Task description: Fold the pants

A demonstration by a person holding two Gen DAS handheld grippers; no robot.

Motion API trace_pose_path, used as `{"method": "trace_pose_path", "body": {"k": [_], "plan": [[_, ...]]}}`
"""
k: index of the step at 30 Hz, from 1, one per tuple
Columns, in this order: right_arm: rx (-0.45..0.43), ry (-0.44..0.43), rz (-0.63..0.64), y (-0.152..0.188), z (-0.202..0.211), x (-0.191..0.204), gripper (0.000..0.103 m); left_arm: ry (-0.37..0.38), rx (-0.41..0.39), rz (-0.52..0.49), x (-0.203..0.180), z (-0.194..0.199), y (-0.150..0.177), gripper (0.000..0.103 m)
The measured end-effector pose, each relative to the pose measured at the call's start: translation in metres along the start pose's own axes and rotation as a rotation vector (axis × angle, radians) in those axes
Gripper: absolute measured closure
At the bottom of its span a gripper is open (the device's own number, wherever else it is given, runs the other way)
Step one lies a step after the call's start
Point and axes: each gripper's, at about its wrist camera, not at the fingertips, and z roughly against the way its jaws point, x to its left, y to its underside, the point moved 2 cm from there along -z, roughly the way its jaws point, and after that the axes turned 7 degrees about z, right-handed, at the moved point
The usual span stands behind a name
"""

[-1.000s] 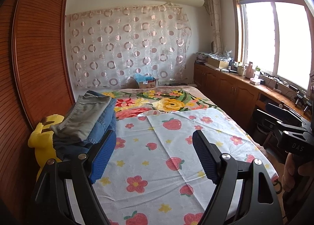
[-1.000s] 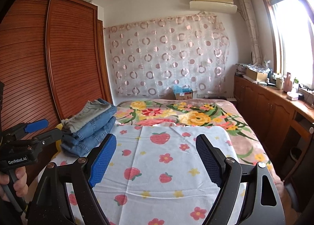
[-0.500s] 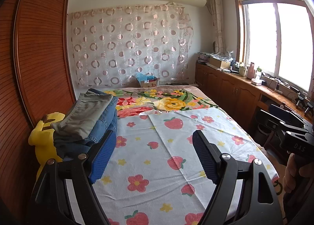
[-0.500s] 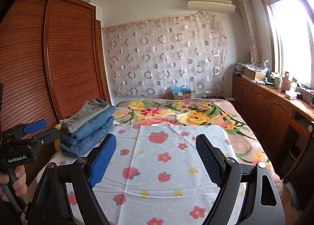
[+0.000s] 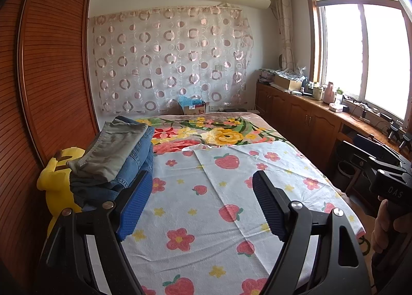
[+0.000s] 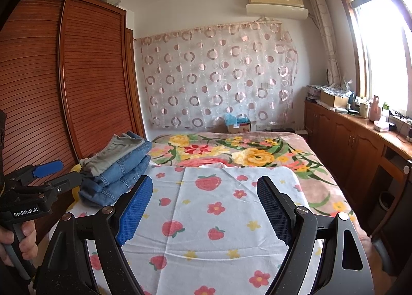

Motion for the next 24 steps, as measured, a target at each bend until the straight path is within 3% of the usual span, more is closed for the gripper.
{"method": "trace_pose_path", "body": {"k": [24], "plan": [[-0.004, 0.007, 0.002, 0.0029, 0.0005, 0.0014, 0.018, 0.000, 0.001, 0.002, 0.0009, 0.0001, -0.0002, 0.022]]}}
